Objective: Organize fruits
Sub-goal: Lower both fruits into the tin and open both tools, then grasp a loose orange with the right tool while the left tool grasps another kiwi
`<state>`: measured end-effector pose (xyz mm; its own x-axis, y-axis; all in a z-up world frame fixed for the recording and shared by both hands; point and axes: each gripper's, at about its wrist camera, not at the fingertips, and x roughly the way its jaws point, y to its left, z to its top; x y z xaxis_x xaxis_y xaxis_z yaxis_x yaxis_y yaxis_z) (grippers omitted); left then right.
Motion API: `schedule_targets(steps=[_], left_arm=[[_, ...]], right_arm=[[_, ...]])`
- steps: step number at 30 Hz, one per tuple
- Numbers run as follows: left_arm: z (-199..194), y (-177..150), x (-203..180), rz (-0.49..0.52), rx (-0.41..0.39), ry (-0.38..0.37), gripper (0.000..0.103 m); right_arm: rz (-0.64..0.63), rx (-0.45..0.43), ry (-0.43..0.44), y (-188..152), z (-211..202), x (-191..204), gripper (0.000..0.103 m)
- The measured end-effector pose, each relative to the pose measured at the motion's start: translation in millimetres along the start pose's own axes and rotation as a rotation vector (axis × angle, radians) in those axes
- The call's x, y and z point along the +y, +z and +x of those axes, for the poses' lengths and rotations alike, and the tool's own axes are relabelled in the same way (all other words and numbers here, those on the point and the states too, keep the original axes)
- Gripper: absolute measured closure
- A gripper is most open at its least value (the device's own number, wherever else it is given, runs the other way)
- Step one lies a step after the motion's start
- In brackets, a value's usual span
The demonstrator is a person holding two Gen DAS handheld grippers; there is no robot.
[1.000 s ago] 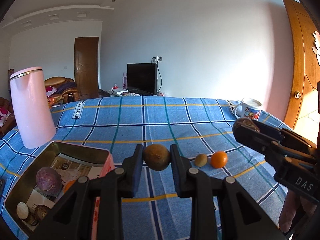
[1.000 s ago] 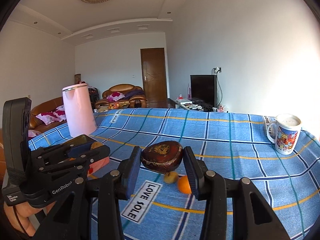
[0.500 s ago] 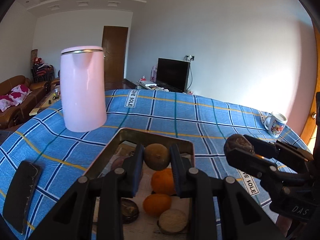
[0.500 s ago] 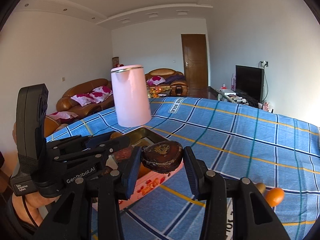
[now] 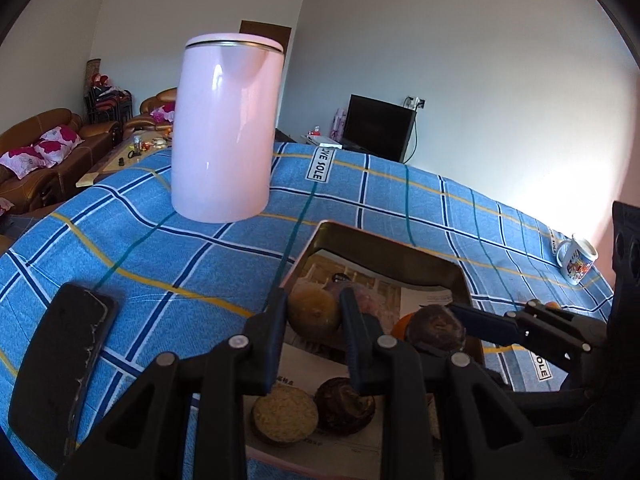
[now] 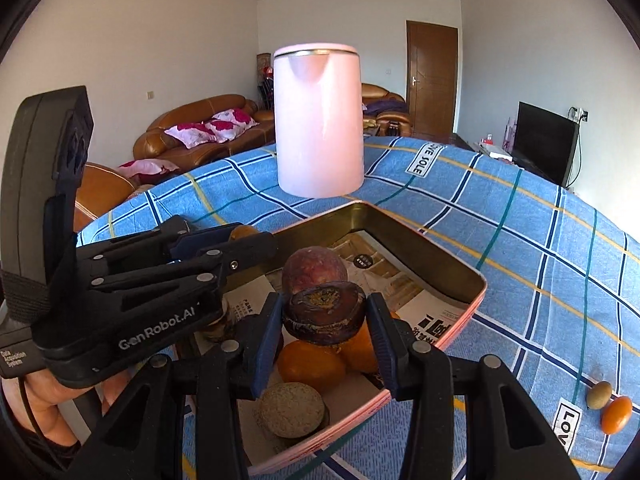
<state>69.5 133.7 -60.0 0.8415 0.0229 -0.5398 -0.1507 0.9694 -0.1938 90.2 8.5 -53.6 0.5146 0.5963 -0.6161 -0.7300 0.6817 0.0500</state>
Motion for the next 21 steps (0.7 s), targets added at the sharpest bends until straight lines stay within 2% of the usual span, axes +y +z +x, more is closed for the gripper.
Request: schedule_targets(steps=[4,5,7,9,10,15,18,21], left_arm=[[-1.7,-0.1,0.5,-0.007,-0.006,0.018,0.073],[-2.5,-0.3,-0.9,-0.006,-0.007,0.011,0.069],[-6.1,0.1,-3.5,-0.004,-0.017,0.010,0.059],[-13.0,1.5,-8.7,-0.006,-0.041,0.002,0.038],[-16.9,2.3,-13.5,0.001,-0.055,0.001,0.035],[-28.8,6.5,-49.0,0.070,-0.081,-0.047,0.030],[-28.5,7.5,-77.8,0.125,-0.075,-0.078,0.023],[-24.8,8.4,-109.4,0.187,-0.067,-0.112,0.021]], right_arm=[[0.006,0.049,0.030,0.5,11.5,-2.4,0.058],[0.001,0.044,0.022,0.2,9.9,-1.7,0.057],[0.016,0.037,0.038,-1.5,4.5,-2.6,0.044],[0.030,0.009,0.050,-3.5,-8.4,-7.5,0.040],[0.030,-0.001,0.037,-5.1,-15.5,-11.2,0.040],[0.050,-0.064,-0.066,-20.1,-61.6,-51.0,0.039],[0.097,-0.071,-0.196,-34.7,-88.9,-93.9,0.037],[0.172,-0.042,-0.348,-50.4,-107.7,-142.1,0.037]])
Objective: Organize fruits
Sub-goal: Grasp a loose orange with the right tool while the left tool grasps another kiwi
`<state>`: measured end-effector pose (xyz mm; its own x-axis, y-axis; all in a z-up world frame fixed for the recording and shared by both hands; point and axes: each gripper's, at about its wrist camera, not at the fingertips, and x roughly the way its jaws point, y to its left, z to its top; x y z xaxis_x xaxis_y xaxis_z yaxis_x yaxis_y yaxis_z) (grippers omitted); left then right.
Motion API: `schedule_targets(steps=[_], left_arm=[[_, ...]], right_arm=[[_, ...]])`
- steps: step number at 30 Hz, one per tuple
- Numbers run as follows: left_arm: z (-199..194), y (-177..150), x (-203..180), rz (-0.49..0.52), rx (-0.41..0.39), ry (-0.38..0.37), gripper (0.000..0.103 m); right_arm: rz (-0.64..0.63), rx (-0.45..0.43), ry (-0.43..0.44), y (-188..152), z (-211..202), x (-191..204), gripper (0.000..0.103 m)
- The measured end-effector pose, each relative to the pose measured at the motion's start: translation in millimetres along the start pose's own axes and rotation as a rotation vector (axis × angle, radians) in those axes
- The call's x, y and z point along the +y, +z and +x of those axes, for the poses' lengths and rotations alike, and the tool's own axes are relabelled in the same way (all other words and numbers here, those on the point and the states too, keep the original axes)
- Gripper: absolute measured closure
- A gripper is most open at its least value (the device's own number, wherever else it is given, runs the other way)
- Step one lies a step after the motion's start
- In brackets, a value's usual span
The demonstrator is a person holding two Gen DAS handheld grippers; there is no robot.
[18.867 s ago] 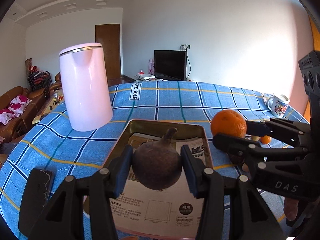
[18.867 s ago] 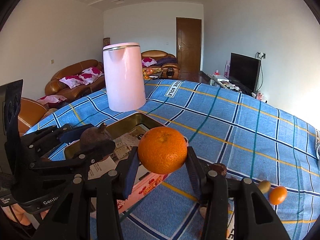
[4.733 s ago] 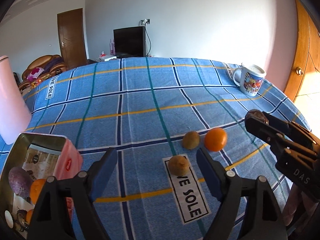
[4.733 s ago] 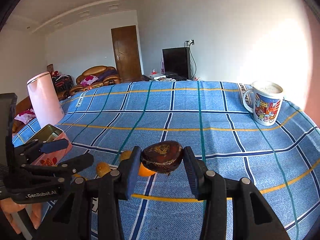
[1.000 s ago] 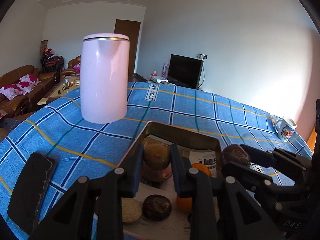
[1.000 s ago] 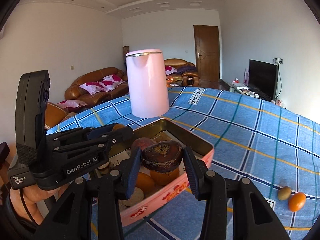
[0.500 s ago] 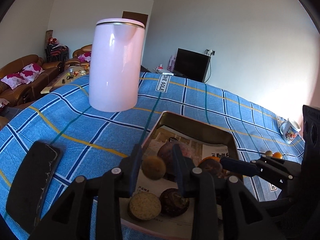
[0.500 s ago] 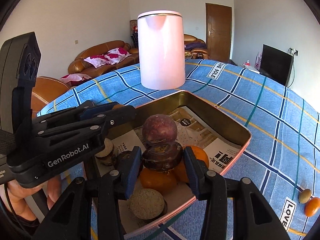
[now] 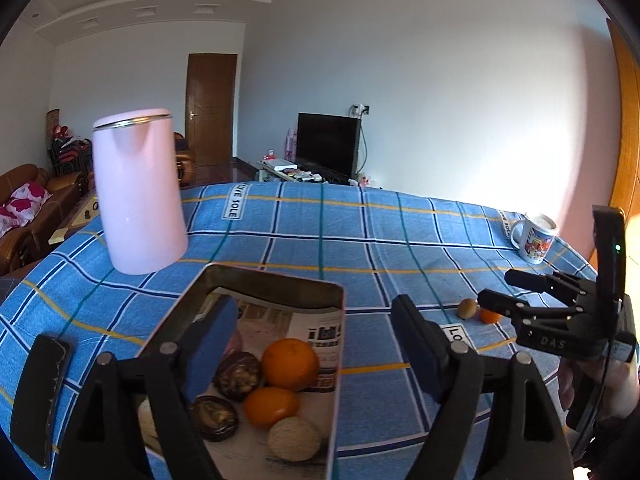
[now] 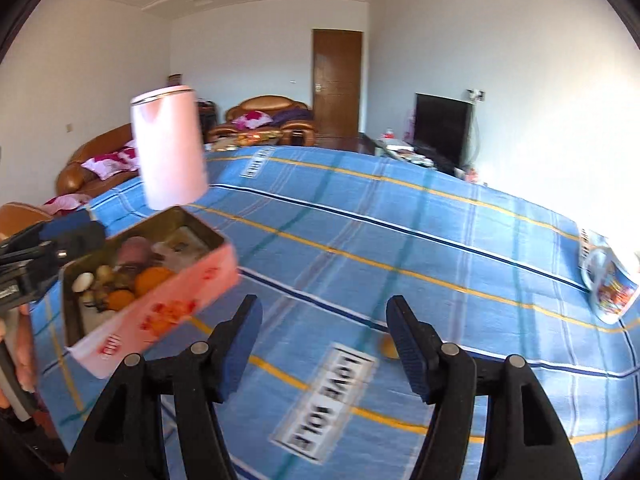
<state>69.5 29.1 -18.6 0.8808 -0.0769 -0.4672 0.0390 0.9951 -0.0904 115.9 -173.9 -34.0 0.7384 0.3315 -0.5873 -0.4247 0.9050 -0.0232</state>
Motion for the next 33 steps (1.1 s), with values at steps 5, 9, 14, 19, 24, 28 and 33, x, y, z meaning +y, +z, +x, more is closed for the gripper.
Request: schedule_targets(steps=[5,9,14,19,24,28,33], left_arm=[[23.2,7.9,-45.1,0.083,0.037,-0.054,0.018],[46.1,8.5,-67.3,0.101,0.098,-0.086,0.017],[66.7,5.6,-81.1,0.118,0.153,-0.083,0.017],[79.5,3.6,-95.4,0.134,0.180,-0.084,0.017],[99.7,0.8,-118.2,0.154,0.216,-0.106,0.017],[119.9,-2.5,-134.8,0.158,0.265,-0.133,0.019],[137.9,-8.6,-156.1,0.195,0.316,-0.150,0.030]], right_arm=[[0.075,0.111,-0.080,-13.2,16.4,-52.2,0.037],[0.121,0.147,-0.035,-18.6,24.8,-65.1,0.037],[0.143,0.224,0.007,-22.7,44.5,-69.0,0.039],[0.171,0.227,0.037,-28.6,44.4,-73.1,0.061],[0.195,0.150,-0.008,-29.2,26.7,-81.8,0.061],[0.219,0.113,-0.064,-31.5,14.8,-92.3,0.061],[0.269,0.076,-0.080,-35.0,2.7,-109.3,0.061]])
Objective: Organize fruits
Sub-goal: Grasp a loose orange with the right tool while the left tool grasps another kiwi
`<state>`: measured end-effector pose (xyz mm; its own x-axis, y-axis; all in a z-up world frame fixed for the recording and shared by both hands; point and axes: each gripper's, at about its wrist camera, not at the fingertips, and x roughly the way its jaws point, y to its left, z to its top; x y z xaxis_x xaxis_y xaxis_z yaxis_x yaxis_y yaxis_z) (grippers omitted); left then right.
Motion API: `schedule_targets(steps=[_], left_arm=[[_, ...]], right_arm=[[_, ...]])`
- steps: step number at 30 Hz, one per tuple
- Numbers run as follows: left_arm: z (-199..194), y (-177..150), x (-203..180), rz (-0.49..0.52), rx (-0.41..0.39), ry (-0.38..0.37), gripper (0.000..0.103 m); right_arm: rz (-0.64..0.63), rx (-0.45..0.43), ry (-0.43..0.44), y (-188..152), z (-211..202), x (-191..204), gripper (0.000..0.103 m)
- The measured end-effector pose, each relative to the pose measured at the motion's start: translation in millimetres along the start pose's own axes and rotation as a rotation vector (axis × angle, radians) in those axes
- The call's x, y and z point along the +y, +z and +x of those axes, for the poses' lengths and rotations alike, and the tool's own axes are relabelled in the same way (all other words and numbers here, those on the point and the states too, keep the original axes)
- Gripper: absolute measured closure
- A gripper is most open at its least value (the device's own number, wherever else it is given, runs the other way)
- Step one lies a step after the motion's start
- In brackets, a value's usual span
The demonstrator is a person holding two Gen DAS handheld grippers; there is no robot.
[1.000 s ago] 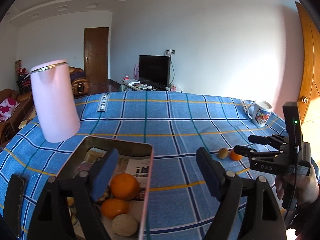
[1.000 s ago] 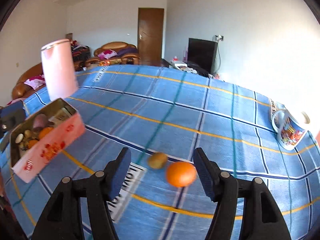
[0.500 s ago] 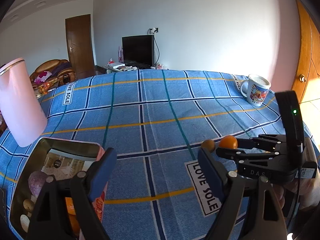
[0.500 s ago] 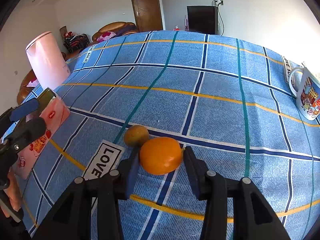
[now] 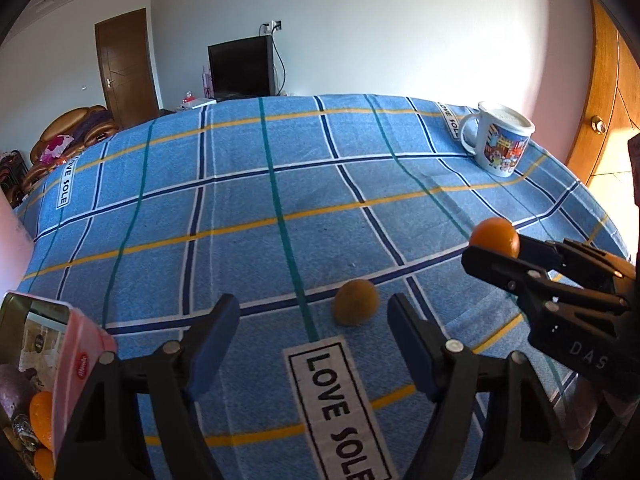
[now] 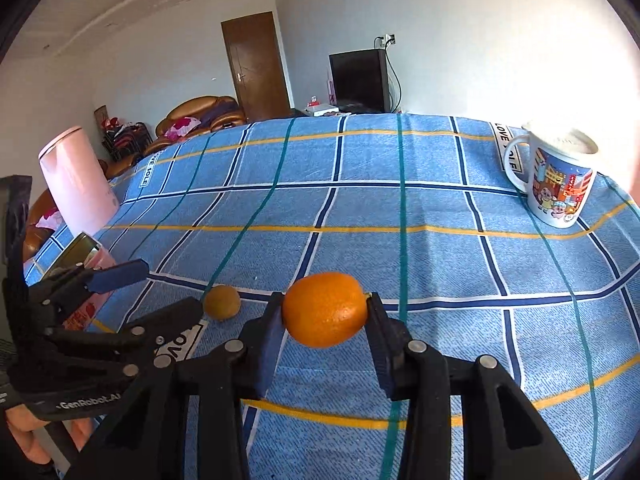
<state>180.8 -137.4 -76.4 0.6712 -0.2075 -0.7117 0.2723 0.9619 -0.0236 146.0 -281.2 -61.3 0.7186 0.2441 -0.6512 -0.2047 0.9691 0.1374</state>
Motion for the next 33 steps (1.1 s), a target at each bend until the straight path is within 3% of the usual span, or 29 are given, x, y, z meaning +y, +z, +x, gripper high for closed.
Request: schedule_targets(steps=[2,8,11,33], left_arm=[[8.0,1.5,-6.3,0.018,0.025,-0.006,0.036],[25.9,5.0,-14.6,0.042,0.102,-0.047,0.067],[24.8,6.0,-13.0,0.033,0.098,-0.054,0.075],[-10.5,7.7,-1.6,-0.025,-0.114,-0.030,0.075]], right_arm=[[0.007,-0.020,-0.005,0.0,-4.0,-2.0,0.061],[-0.016,-0.061,-0.014,-0.7,-12.4,3.0,0.061],[-0.032,-0.075,-0.017,-0.9,-15.2,6.5,0.061],[-0.061,-0.194,0.018,-5.9,-39.6,11.2,0.061]])
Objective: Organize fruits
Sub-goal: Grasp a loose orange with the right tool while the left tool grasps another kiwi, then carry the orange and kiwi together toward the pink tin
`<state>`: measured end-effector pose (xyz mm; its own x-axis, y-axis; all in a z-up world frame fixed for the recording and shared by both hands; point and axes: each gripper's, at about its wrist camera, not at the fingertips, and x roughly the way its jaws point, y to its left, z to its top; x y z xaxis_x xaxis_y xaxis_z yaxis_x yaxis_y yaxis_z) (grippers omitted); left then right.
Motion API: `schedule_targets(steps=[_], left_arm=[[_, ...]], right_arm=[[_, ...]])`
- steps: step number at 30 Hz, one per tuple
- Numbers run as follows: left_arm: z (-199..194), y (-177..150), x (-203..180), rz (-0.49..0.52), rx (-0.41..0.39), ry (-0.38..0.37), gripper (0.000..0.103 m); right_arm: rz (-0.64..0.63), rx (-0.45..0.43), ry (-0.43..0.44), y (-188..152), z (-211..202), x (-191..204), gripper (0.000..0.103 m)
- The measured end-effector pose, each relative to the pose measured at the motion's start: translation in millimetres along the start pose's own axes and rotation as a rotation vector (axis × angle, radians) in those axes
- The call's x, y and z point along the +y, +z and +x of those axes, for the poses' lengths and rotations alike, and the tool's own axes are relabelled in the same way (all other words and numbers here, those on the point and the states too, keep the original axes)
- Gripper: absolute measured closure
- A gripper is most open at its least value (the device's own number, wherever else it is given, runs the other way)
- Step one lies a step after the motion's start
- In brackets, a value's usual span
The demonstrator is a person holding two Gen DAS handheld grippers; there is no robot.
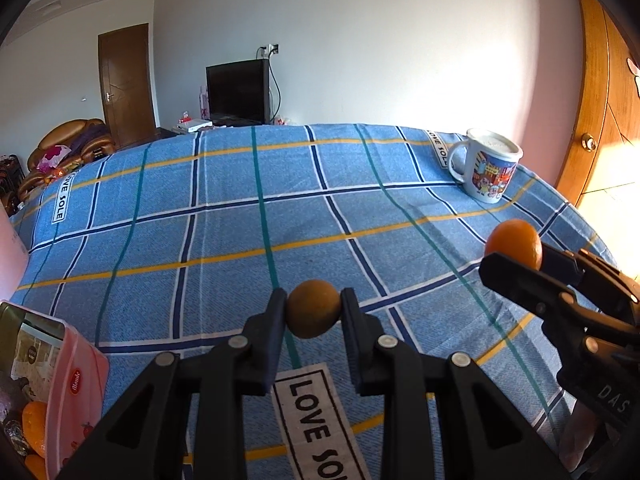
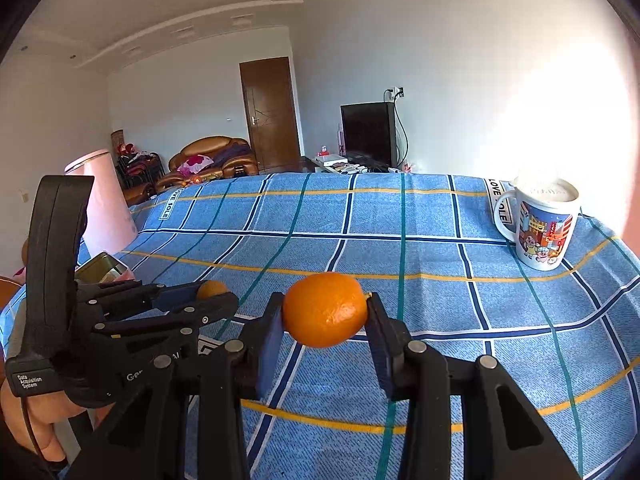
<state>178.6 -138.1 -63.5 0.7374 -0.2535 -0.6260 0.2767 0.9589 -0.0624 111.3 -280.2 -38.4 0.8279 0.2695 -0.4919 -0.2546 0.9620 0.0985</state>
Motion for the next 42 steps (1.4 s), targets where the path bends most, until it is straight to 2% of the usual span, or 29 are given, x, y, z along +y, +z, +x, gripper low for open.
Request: schedule_targets(steps=[21,42], left_arm=[[-21.5,-3.8,3.5,-0.015,-0.115,0.028,0.075],[-54.0,-15.2,-2.9,0.028,-0.257,0.103,0.075]], right_arm=[[-0.016,-0.094,0.001,-1.6,-16.0,2.2,0.061],[-0.076,-0.196,-0.024,-6.4,-34.8,16.4,0.061]])
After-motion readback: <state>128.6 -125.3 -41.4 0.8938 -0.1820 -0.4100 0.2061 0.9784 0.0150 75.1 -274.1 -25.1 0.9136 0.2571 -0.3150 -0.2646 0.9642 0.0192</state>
